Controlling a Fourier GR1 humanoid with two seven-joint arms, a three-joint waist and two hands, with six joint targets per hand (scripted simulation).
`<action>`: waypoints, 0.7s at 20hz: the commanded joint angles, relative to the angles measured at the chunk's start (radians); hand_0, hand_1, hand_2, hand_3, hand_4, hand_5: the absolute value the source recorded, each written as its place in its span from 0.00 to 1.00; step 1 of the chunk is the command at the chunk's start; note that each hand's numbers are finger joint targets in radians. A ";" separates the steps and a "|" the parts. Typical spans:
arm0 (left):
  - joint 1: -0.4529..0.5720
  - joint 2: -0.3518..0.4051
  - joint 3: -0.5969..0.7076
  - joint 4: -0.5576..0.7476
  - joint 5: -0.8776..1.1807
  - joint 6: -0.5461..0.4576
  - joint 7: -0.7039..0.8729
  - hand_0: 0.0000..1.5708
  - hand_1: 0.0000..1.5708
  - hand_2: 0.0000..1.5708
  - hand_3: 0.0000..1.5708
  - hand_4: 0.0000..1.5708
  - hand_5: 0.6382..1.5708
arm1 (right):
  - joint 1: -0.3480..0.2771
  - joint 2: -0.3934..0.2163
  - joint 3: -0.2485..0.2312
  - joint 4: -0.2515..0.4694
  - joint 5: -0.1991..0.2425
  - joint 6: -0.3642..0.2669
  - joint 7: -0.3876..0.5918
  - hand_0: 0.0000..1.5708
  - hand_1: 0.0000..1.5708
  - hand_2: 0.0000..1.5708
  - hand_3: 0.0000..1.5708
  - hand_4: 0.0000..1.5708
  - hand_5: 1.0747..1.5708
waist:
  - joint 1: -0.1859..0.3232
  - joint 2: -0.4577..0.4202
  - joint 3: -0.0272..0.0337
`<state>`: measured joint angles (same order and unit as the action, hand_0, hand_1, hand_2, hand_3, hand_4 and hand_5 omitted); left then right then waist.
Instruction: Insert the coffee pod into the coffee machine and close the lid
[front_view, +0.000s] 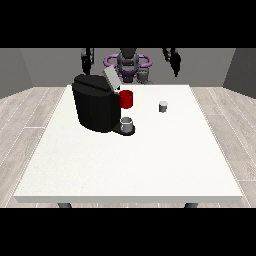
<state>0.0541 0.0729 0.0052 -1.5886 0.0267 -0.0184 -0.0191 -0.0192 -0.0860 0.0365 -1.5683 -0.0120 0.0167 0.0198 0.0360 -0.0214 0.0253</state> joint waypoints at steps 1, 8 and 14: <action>-0.010 0.022 -0.010 -0.005 -0.010 -0.028 0.009 0.00 0.00 0.00 0.00 0.35 1.00 | -0.004 0.027 -0.001 0.019 -0.007 -0.008 -0.025 0.00 0.00 0.00 0.00 0.21 1.00 | -0.011 -0.002 -0.0252; -0.076 0.149 0.006 0.049 -0.040 -0.134 -0.002 0.00 0.00 0.00 0.00 0.32 1.00 | 0.016 0.053 -0.066 0.006 -0.067 -0.022 -0.112 0.00 0.00 0.00 0.00 0.21 1.00 | -0.106 0.023 -0.0251; -0.206 0.188 0.020 0.224 -0.169 -0.088 -0.044 0.00 0.00 0.00 0.00 0.00 1.00 | -0.035 0.057 -0.034 0.004 -0.066 0.018 -0.160 0.00 0.00 0.00 0.00 0.23 1.00 | -0.160 0.126 -0.0255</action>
<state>-0.0863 0.2470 0.0131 -1.4712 -0.0957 -0.1151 -0.0271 -0.0302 -0.0284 -0.0004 -1.5604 -0.0668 0.0124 -0.1054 -0.0888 0.0535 0.0010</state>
